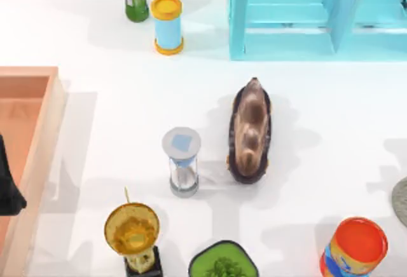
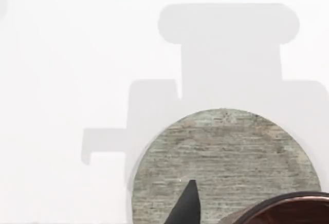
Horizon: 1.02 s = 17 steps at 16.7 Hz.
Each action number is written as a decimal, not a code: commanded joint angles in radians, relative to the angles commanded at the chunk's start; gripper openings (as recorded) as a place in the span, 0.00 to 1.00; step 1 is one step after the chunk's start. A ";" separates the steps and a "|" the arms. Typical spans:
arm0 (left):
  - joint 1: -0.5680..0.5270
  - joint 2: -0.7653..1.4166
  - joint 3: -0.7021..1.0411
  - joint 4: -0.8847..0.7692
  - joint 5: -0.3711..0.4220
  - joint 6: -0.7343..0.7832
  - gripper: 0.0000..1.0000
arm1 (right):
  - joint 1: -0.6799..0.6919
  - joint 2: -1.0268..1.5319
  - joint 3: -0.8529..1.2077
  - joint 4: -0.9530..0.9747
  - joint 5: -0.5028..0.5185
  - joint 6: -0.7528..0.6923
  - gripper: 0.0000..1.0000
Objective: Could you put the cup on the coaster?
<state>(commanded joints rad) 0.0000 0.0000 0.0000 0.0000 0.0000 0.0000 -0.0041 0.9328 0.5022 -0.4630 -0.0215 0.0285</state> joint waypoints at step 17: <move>0.000 0.000 0.000 0.000 0.000 0.000 1.00 | 0.007 0.195 -0.078 0.263 0.003 0.008 0.00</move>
<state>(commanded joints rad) 0.0000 0.0000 0.0000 0.0000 0.0000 0.0000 0.0031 1.1276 0.4247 -0.2002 -0.0182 0.0363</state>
